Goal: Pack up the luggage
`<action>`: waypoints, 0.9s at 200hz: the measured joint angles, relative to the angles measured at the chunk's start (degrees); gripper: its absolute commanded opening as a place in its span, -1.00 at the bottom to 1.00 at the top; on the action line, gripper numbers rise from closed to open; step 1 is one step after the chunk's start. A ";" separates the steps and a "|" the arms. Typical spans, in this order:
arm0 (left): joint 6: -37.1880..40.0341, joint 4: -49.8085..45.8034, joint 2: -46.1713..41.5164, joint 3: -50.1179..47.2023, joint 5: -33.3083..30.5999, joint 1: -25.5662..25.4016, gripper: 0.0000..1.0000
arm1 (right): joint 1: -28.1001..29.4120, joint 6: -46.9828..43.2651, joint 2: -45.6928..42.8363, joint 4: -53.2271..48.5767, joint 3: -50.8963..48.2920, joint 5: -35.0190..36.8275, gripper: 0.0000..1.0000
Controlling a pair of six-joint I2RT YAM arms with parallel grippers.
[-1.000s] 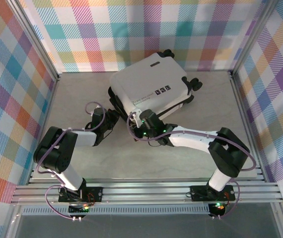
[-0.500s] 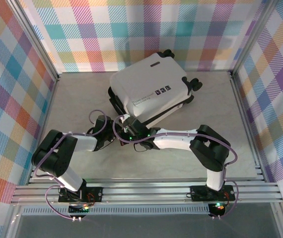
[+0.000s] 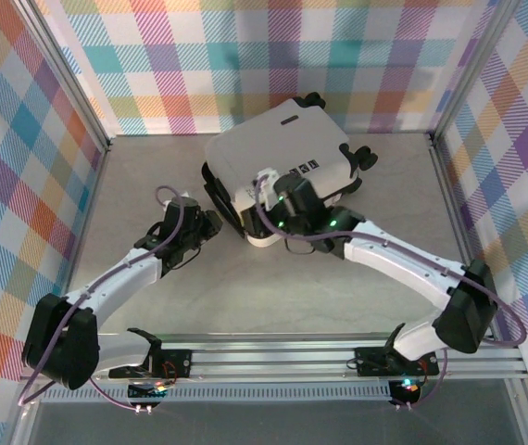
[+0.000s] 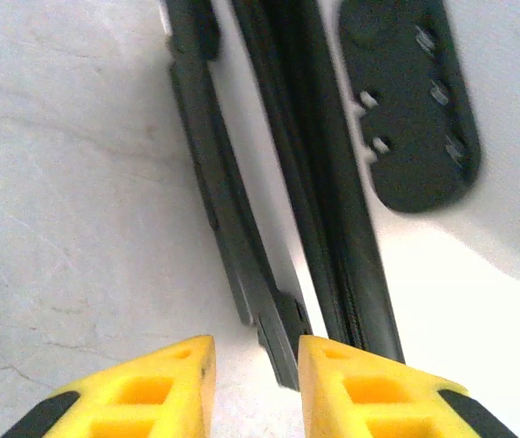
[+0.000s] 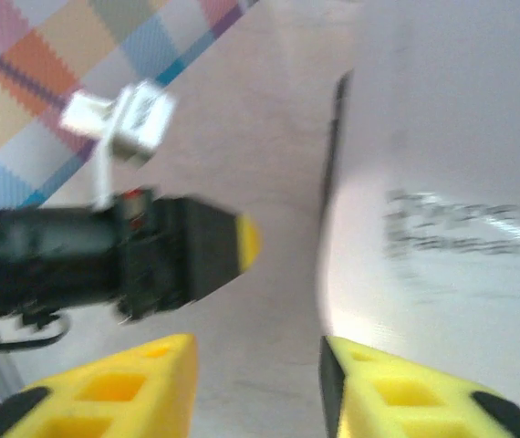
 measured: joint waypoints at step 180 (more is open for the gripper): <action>17.51 -10.93 11.43 11.08 0.15 -13.66 -0.27 | -39.01 -2.75 23.32 -14.99 28.81 -16.11 0.41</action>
